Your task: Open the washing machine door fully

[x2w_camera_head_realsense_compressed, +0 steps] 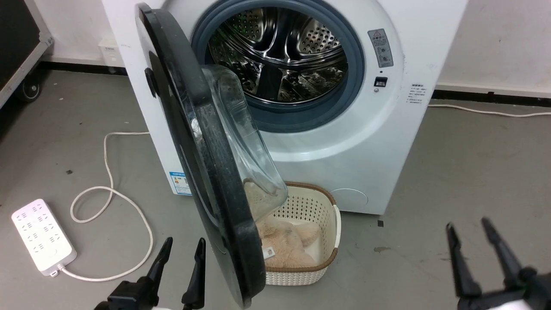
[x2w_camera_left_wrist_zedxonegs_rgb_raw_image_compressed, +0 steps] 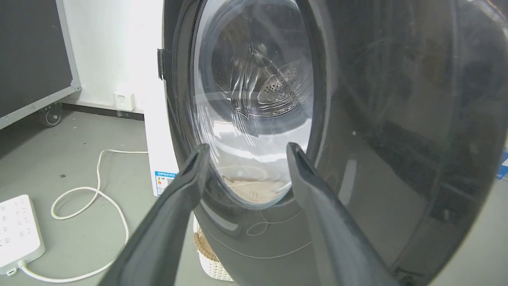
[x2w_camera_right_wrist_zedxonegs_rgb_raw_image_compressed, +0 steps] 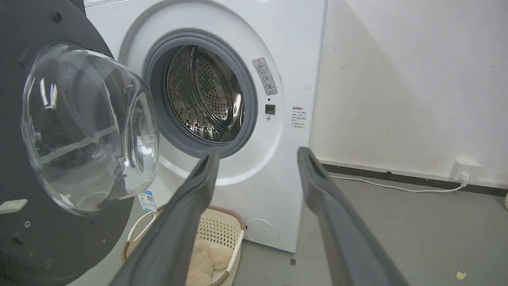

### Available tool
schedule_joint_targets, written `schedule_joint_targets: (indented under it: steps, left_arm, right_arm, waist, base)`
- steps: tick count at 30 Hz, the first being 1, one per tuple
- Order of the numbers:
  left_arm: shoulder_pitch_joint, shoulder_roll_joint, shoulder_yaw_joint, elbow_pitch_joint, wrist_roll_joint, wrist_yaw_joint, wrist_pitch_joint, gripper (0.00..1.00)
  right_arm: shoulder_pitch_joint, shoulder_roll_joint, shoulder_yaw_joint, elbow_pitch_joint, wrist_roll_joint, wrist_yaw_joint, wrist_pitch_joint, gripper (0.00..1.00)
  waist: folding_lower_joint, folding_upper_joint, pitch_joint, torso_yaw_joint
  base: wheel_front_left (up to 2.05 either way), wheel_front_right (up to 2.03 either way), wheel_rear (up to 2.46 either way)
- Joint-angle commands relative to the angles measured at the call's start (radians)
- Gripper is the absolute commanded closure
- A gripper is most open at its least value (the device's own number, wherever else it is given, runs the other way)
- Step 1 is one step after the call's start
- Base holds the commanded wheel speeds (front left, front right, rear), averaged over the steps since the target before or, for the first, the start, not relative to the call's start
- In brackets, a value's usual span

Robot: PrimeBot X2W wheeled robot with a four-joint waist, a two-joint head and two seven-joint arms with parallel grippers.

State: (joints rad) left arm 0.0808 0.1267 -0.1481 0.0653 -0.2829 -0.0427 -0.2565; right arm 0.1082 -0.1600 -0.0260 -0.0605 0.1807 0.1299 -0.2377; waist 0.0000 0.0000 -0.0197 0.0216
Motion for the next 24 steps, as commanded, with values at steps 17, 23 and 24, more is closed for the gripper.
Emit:
schedule_joint_targets:
  steps: [17, 23, 24]
  left_arm:
    - [0.014, -0.019, 0.035, 0.003, 0.036, 0.006, -0.005, 1.0]
    - [-0.009, -0.042, 0.113, -0.132, 0.032, 0.03, -0.005, 1.0]
    - [-0.018, -0.047, 0.129, -0.171, 0.031, 0.036, -0.005, 1.0]
  right_arm:
    - [0.041, 0.091, -0.012, 0.003, -0.071, 0.001, -0.024, 0.0]
    - [0.04, 0.094, -0.015, -0.001, -0.071, 0.001, -0.024, 0.0]
    - [0.039, 0.095, -0.015, -0.002, -0.071, 0.001, -0.024, 0.0]
  waist:
    - [0.0, 0.0, -0.002, 0.0]
    - [0.0, 0.0, -0.002, 0.007]
    - [0.0, 0.0, -0.002, 0.008]
  base:
    - [0.0, 0.0, 0.0]
    - [0.0, 0.0, 0.0]
    - [0.0, 0.0, 0.0]
